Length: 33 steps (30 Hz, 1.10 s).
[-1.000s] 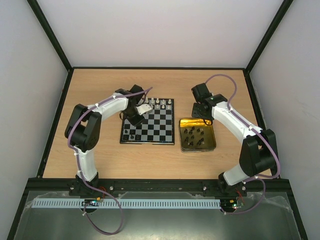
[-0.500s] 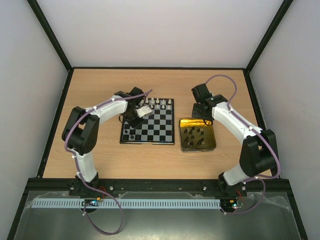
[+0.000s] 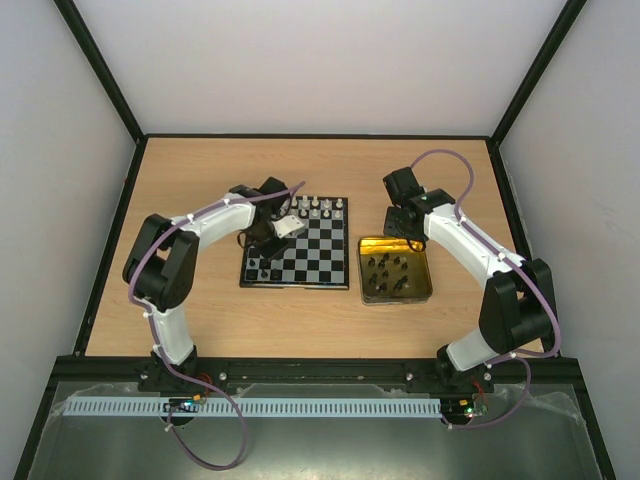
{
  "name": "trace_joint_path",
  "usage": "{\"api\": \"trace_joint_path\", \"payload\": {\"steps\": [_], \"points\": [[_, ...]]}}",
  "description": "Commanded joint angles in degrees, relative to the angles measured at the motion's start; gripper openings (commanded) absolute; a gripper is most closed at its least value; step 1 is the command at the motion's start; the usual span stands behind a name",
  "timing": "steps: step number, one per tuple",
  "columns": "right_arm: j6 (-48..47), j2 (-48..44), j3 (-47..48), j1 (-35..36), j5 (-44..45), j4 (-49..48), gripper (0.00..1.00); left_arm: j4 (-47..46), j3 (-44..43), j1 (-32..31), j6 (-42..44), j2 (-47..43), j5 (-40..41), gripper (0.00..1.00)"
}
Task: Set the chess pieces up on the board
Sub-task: Move the chess piece to the chessboard.
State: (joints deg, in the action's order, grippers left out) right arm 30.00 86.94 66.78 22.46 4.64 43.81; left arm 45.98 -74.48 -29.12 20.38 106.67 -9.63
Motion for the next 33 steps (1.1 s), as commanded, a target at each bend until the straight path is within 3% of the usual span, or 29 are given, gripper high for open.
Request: {"api": "trace_joint_path", "payload": {"steps": [1,25,33], "points": [[-0.08,-1.25,-0.43,-0.31,0.45,0.05,0.49,0.88,1.05,-0.56,-0.51,-2.79,-1.00,0.06],[-0.15,-2.10,-1.25,-0.30,0.19,-0.03,0.49,0.00,3.85,-1.28,-1.21,-4.10,-0.44,0.06],[-0.15,-2.04,-1.61,-0.31,0.15,-0.25,0.49,-0.10,3.68,-1.28,-1.48,-3.78,0.02,0.16]]}}
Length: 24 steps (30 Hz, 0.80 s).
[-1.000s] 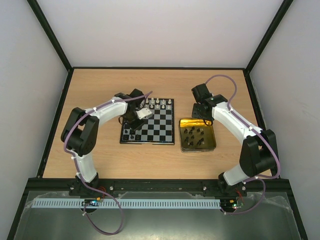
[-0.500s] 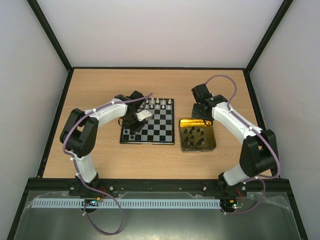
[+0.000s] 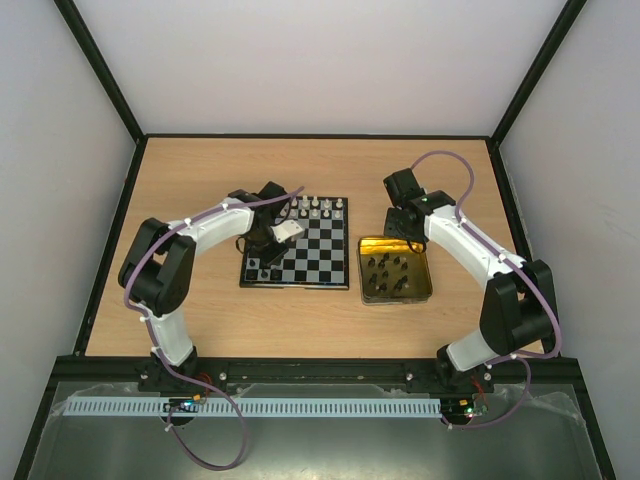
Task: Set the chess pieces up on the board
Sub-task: Move the chess piece to the chessboard.
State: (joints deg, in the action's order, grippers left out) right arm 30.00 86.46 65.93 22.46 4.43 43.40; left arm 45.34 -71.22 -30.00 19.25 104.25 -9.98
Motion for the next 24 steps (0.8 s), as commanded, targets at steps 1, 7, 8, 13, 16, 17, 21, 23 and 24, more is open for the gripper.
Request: {"api": "trace_joint_path", "payload": {"steps": [1,7,8,13,16,17,21,23,24], "points": [[-0.17,-1.55,-0.85,-0.31,0.33,0.12,0.49,0.54,0.39,-0.39,-0.35,-1.36,0.32,0.19],[-0.21,-1.55,-0.99,-0.31,0.51,0.00,0.49,0.67,0.46,-0.41,-0.28,-1.50,0.25,0.23],[-0.20,-1.55,-1.01,-0.27,0.50,0.02,0.49,0.71,0.47,-0.38,-0.26,-1.46,0.26,0.23],[-0.20,-1.49,-1.01,-0.31,0.63,0.01,0.49,0.88,0.38,-0.41,-0.04,-1.58,0.33,0.23],[-0.21,-1.32,-0.73,-0.31,0.67,0.03,0.51,0.97,0.29,-0.41,0.09,-1.74,0.52,0.25],[-0.21,-1.28,-0.61,-0.31,0.67,0.10,0.51,0.96,0.29,-0.41,0.17,-1.68,0.58,0.26],[-0.29,-0.96,-0.36,-0.31,0.82,0.11,0.51,1.14,-0.20,-0.40,0.27,-1.59,0.74,0.28],[-0.29,-0.86,-0.28,-0.30,0.76,0.03,0.51,1.30,-0.47,-0.35,0.34,-1.59,0.67,0.29],[-0.29,-0.81,-0.35,-0.31,0.76,0.02,0.51,1.38,-0.57,-0.34,0.36,-1.47,0.71,0.29]]}}
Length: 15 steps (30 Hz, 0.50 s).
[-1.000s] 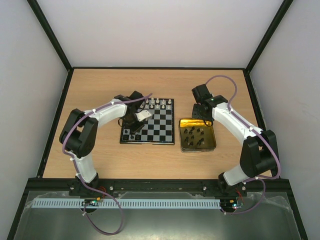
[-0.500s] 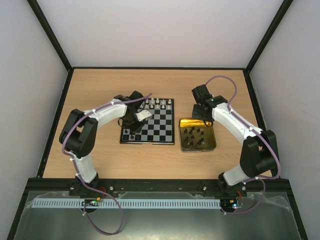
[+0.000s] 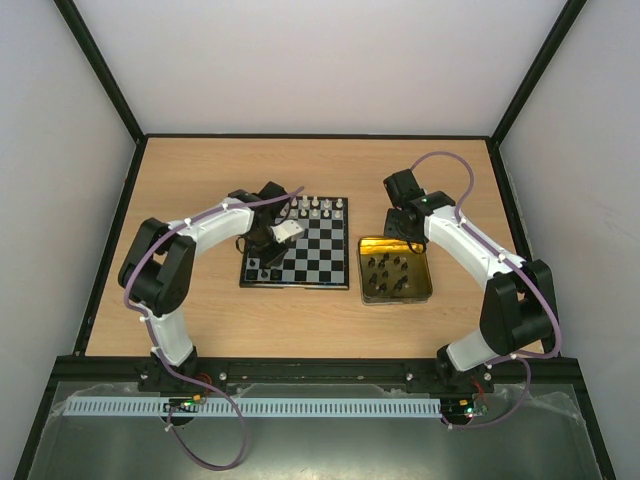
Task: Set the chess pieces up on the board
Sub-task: Move the chess piece to the chessboard.
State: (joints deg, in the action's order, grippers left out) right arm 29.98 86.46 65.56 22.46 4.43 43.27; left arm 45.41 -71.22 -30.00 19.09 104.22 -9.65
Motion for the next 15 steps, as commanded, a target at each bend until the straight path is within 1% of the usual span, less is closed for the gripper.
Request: {"api": "trace_joint_path", "payload": {"steps": [1,15], "points": [[-0.27,-0.75,0.01,-0.29,0.77,0.08,0.51,1.35,-0.65,-0.36,0.55,-1.44,0.46,0.30],[-0.53,0.03,0.53,-0.27,0.67,0.15,0.51,1.26,-2.72,-0.25,0.37,-0.66,0.86,0.30]]}}
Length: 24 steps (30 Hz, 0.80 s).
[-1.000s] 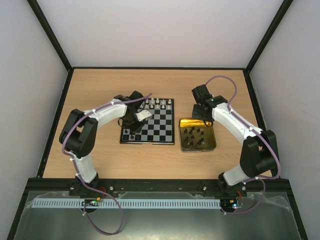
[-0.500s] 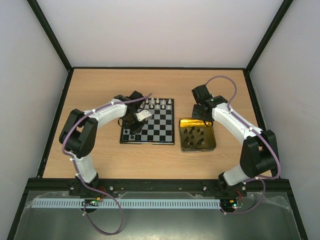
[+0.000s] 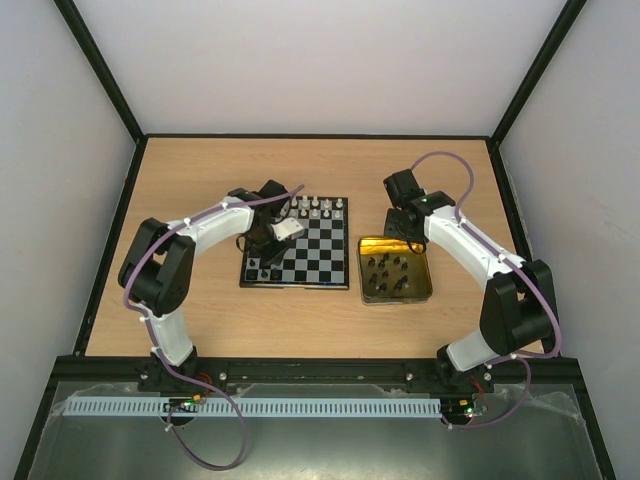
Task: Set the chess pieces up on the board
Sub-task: Move the chess piece to the chessboard, then pick up the chess piece from the storage box.
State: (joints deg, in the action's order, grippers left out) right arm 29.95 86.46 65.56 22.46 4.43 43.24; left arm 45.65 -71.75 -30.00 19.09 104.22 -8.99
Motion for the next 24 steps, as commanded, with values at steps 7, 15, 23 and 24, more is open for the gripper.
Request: {"api": "trace_joint_path", "payload": {"steps": [7,15,23,24], "points": [[-0.60,0.20,0.51,-0.31,0.97,0.08,0.51,0.86,-3.50,-0.21,0.16,0.12,0.15,0.30],[-0.21,0.08,1.21,-0.30,1.99,0.35,0.51,0.82,-7.61,2.79,-1.46,0.04,-0.40,0.32],[0.41,-0.66,1.38,-0.31,0.54,2.10,0.41,1.45,-10.82,11.20,-2.54,-1.53,-2.65,0.48],[0.45,-0.88,0.93,-0.31,0.19,2.11,0.38,1.42,-10.69,12.49,-2.76,-1.87,-2.84,0.51]]}}
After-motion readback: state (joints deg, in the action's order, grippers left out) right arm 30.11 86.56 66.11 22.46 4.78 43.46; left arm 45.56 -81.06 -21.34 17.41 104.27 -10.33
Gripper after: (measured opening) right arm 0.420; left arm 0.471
